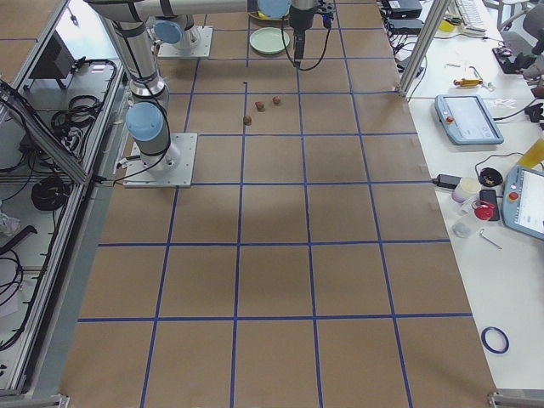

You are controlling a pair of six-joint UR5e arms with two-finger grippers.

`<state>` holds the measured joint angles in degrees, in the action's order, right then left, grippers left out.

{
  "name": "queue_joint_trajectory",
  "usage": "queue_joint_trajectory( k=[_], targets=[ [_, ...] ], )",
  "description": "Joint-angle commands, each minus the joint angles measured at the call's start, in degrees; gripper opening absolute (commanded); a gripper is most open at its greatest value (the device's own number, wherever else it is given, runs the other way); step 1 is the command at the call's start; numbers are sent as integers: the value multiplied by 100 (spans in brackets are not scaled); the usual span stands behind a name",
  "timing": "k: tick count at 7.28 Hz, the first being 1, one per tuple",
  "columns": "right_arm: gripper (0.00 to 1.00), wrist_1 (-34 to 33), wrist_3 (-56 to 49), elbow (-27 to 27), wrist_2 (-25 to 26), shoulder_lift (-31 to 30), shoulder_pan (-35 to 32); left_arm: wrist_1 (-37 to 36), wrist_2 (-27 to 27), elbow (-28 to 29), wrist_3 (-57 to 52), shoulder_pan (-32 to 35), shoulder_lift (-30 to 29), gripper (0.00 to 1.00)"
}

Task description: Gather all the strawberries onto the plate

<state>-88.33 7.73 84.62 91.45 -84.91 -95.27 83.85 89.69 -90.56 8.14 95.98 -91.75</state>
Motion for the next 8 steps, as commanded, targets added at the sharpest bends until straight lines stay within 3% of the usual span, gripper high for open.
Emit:
queue_joint_trajectory(
  k=[1, 3, 5, 6, 8],
  targets=[
    [100, 0, 9, 2, -5, 0, 0, 9, -13, 4, 21, 0, -1, 100],
    [100, 43, -8, 63, 4, -8, -18, 9, -4, -5, 21, 0, -1, 100],
    [100, -243, -26, 1111, 75, 53, -167, 0, -4, -49, 21, 0, -1, 100],
    [100, -820, -87, 1892, 22, 44, -211, -9, -13, -136, 12, 17, -1, 100],
    [100, -2454, -105, 2924, -4, 262, -561, -26, -13, -155, 12, 18, 8, 100]
  ],
)
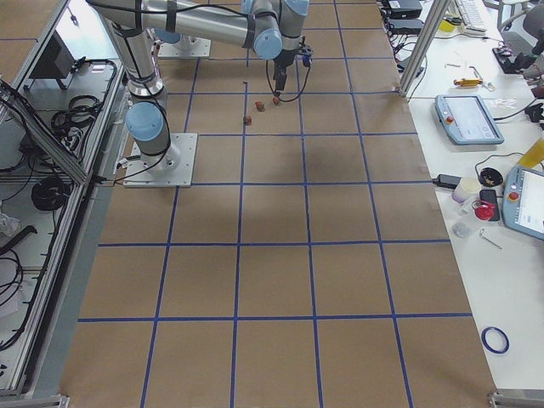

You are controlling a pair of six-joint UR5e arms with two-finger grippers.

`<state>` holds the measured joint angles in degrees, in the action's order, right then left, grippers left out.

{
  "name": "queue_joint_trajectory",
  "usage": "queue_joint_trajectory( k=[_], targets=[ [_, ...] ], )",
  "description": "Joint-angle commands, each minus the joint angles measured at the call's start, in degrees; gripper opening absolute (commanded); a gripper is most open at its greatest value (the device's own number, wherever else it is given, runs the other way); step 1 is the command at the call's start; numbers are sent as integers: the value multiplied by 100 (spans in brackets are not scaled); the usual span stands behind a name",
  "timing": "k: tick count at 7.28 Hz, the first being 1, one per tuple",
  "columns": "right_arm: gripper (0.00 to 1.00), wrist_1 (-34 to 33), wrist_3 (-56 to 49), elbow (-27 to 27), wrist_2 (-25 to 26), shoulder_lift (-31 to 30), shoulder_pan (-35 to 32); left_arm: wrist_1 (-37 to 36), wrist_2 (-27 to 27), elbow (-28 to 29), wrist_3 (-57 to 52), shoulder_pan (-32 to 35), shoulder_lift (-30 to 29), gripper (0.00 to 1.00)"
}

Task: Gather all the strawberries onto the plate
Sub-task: 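Lower the right gripper onto the strawberry farthest from the robot and grasp it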

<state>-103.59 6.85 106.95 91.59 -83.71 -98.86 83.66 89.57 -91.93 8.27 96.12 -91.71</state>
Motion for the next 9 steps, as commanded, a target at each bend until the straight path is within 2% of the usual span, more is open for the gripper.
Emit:
queue_joint_trajectory(
  k=[1, 2, 3, 6, 7, 8, 9],
  targets=[
    [100, -1770, -35, 1401, -10, 344, -395, -16, -1, -18, -1, 3, -5, 100],
    [100, -2588, -157, 2026, -10, 372, -423, -7, -1, -27, 8, 3, -5, 100],
    [100, -2718, -384, 2249, -19, 416, -432, 1, -1, -27, 8, 3, -5, 100],
    [100, -2227, -422, 2190, -18, 355, -459, 10, -1, -36, 25, 12, -14, 100],
    [80, -2209, -422, 2173, 68, 346, -459, 10, -1, -36, 25, 12, -14, 100],
    [33, -2192, -413, 2172, 78, 346, -459, 10, -1, -36, 25, 12, -23, 100],
    [2, -2200, -413, 2172, 78, 337, -459, 10, -1, -36, 25, 12, -23, 100]
  ],
)
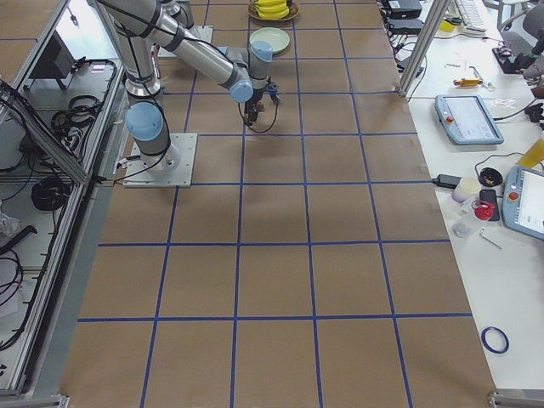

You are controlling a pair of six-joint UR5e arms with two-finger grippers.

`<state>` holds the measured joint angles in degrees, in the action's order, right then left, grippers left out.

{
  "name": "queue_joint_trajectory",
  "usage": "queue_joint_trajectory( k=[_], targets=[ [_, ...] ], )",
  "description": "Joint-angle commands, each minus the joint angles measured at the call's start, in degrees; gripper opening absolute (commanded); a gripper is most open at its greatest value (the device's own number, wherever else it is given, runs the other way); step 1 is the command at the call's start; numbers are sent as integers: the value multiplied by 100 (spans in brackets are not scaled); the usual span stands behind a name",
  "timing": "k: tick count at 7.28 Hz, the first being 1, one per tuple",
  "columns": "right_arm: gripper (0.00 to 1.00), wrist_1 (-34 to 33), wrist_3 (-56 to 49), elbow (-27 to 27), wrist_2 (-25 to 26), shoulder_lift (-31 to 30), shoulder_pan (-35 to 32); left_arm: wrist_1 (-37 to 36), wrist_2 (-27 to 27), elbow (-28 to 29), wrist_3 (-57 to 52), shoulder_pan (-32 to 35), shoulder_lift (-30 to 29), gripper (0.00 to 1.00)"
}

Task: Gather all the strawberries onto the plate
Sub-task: 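Lower the right gripper onto the strawberry farthest from the robot and grasp it, then carry the strawberry toward the plate with the right gripper and release it beside the plate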

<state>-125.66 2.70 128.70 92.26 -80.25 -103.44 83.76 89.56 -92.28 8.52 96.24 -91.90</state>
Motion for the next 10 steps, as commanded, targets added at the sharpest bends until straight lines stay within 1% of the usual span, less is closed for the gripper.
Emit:
queue_joint_trajectory(
  k=[1, 3, 4, 5, 7, 8, 9, 10],
  targets=[
    [0, 7, 3, -2, 3, -8, 0, 0, 0, 0, 0, 0, -3, 100],
    [0, -2, 82, -168, -23, -8, -9, 0, 0, 0, 0, 0, -3, 100],
    [0, -11, 82, -404, -76, -8, -18, 0, 0, 9, -9, 0, 6, 100],
    [0, 24, 108, -763, -250, -8, -18, 0, 0, 17, -35, -17, 32, 100],
    [0, 68, 1122, -1598, -1092, 141, -105, 9, 18, 26, -44, -44, 76, 100],
    [0, -45, 1511, -1759, -1218, 429, -332, 18, 9, 18, -44, -61, 102, 100],
    [0, -394, 2045, -1952, -1210, 754, -743, 18, 18, 18, -44, -53, 111, 100],
    [0, -624, 2695, -2293, -1202, 1131, -1130, 27, 9, 18, -44, -61, 111, 100]
  ],
)
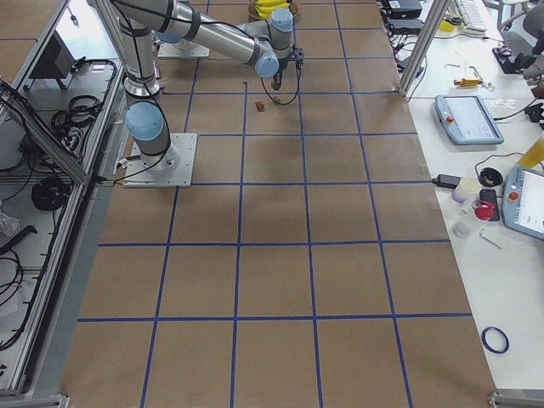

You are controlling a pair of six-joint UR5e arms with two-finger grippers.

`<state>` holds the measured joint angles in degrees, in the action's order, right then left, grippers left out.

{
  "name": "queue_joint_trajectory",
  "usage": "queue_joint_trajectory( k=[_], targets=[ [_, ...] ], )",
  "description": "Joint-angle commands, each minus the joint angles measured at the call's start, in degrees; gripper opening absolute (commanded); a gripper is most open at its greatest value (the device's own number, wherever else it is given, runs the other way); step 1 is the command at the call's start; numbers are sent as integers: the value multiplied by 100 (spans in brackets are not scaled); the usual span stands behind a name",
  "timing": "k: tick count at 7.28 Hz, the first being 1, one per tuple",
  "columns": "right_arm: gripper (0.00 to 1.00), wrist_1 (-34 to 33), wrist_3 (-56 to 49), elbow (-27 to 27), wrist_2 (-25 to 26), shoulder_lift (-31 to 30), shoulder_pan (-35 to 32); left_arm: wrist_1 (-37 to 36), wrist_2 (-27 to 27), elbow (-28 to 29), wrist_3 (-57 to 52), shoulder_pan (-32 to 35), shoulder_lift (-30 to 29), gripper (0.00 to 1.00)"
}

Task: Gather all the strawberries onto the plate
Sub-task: 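Carry the strawberry toward the plate with the right gripper and release it beside the plate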

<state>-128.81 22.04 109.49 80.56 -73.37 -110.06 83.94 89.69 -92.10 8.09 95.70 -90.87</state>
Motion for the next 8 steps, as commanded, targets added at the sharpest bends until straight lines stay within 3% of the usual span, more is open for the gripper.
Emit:
queue_joint_trajectory(
  k=[1, 3, 4, 5, 6, 7, 8],
  targets=[
    [0, -311, 1141, -802, 29, 786, -820, 8, -5, -10, -1, 2, 16, 100],
    [0, -311, 1706, -1428, -31, 1279, -1253, 8, 4, -10, -1, 2, 16, 100],
    [6, -320, 1690, -1361, -15, 1333, -1263, 8, -4, -10, -1, -7, 25, 100],
    [99, -285, 1638, -1308, 64, 1377, -1263, 8, -5, -1, -1, -16, 25, 100],
    [100, -276, 1341, -1107, 108, 1317, -1263, 8, -5, -1, -1, -16, 25, 100],
    [100, -224, 990, -983, 465, 1134, -1255, 8, -5, -1, -1, -42, 25, 100],
    [100, 412, 778, -886, 652, 836, -1089, 8, -5, 16, -1, -68, 34, 100]
  ],
)
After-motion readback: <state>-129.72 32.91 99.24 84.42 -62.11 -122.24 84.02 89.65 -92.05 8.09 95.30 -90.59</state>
